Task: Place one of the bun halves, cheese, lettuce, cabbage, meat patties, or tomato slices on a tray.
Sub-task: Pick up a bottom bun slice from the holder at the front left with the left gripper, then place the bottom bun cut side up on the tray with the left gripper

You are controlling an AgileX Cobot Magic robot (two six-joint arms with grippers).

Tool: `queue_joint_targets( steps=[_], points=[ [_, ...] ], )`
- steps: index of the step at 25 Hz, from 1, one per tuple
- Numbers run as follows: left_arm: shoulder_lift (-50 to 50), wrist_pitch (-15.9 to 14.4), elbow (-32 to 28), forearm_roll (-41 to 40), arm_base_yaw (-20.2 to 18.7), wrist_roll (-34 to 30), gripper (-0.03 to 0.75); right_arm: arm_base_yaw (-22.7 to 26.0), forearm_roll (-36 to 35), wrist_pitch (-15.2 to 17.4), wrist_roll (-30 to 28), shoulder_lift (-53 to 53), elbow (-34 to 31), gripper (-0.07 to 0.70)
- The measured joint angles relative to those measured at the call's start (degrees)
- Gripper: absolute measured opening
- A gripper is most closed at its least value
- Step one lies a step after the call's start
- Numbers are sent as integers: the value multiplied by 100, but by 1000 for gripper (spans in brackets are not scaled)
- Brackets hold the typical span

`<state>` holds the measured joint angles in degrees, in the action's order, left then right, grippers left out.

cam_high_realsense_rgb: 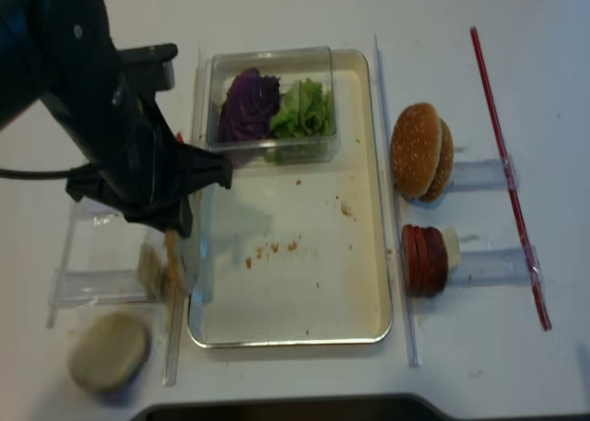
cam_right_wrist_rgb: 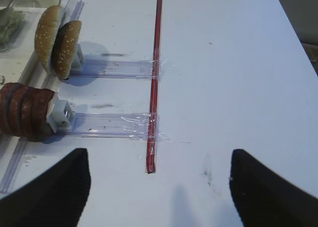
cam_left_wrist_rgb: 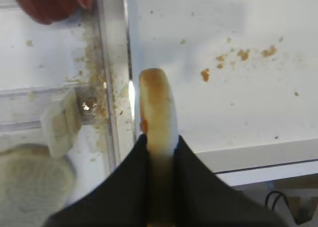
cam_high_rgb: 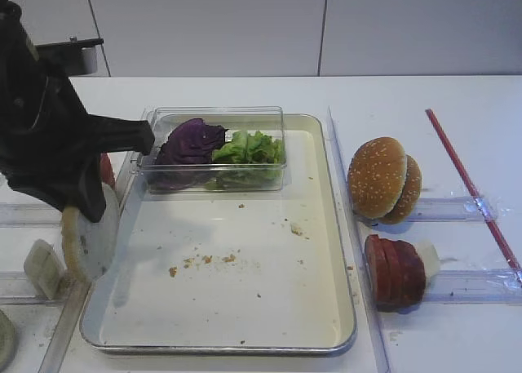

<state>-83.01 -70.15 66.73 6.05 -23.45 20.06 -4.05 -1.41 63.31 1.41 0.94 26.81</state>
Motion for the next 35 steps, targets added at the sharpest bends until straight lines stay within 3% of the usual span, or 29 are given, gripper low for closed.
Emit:
queue_joint_targets(
  steps=[6,13,22,29,35],
  points=[
    [-27,-9,119,817,0,-444,49,0,0,0,0,0,0,585],
    [-397,4,127,2181,0,-1458,47,0,0,0,0,0,0,585],
    [-1224,479,132,3419,0,-2981,46,0,0,0,0,0,0,585],
    [-1679,842,132,3616,0,-3630,43,0,0,0,0,0,0,585],
    [-1792,1033,141,3629,0,-3774,43,0,0,0,0,0,0,585]
  ],
)
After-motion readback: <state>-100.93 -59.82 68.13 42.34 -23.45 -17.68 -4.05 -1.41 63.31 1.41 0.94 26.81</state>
